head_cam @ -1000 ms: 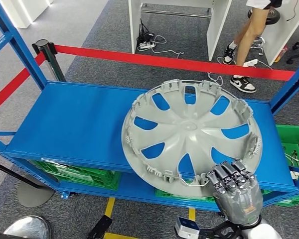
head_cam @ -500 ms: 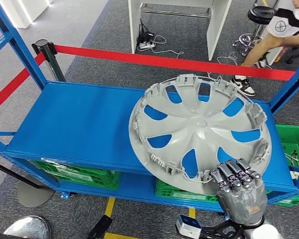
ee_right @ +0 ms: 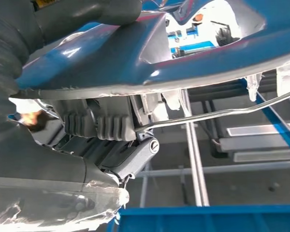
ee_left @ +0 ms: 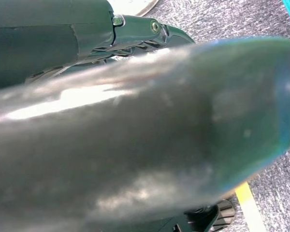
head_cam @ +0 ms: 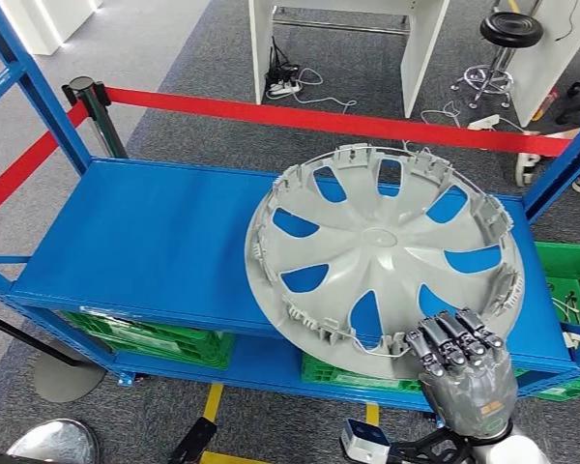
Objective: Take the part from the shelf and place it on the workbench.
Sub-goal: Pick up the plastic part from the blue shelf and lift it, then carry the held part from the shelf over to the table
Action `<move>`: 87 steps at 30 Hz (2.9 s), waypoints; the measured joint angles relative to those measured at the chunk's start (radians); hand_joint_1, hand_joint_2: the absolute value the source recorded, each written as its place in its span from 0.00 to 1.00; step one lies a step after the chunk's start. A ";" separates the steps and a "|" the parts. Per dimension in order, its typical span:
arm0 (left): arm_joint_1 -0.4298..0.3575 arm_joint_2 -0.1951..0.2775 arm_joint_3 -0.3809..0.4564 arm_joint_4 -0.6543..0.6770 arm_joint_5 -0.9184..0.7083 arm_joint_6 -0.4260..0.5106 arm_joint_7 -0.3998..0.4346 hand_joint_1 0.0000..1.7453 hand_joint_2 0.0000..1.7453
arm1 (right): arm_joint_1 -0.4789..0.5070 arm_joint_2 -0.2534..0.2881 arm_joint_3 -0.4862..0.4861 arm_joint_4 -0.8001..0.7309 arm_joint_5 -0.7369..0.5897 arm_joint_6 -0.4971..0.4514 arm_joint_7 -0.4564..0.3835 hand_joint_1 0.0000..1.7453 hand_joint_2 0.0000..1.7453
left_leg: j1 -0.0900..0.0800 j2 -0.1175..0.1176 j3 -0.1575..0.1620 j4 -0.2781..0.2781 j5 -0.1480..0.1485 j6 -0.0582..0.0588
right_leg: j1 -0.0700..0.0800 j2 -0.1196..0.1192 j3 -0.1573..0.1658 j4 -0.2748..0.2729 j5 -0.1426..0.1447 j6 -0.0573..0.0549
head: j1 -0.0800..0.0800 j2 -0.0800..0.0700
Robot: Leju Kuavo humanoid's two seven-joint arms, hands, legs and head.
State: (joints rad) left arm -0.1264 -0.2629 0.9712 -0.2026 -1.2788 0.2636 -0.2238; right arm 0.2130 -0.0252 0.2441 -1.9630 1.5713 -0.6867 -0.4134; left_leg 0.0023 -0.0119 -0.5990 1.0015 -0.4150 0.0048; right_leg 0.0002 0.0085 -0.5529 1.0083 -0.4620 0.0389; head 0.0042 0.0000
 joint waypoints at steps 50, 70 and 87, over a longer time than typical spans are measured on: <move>-0.020 0.005 0.087 0.013 -0.117 0.002 0.013 0.00 0.00 | -0.016 -0.001 0.068 0.006 0.002 0.000 0.117 1.00 1.00 | -0.018 0.000 0.094 -0.013 -0.082 0.009 | -0.001 -0.004 -0.117 0.025 0.099 -0.009 | 0.001 0.000; -0.013 0.003 0.082 0.013 -0.127 0.008 0.018 0.00 0.00 | -0.021 -0.013 0.078 0.005 0.002 0.000 0.137 1.00 1.00 | -0.007 0.004 -0.090 0.110 -0.060 -0.032 | -0.009 -0.003 0.013 -0.008 -0.003 -0.028 | -0.004 0.000; -0.014 0.000 0.076 0.013 -0.124 0.010 0.022 0.00 0.00 | -0.020 0.012 0.018 -0.012 0.002 0.000 -0.037 1.00 1.00 | -0.009 0.006 0.050 -0.043 -0.016 0.024 | -0.009 -0.006 -0.160 0.238 -0.086 0.028 | 0.003 0.000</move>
State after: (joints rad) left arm -0.1408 -0.2633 1.0472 -0.1900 -1.4024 0.2740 -0.2018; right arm 0.1934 -0.0134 0.2620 -1.9746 1.5728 -0.6866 -0.4501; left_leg -0.0066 -0.0058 -0.5487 0.9588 -0.4312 0.0288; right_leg -0.0089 0.0021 -0.7128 1.2463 -0.5476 0.0669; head 0.0075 0.0001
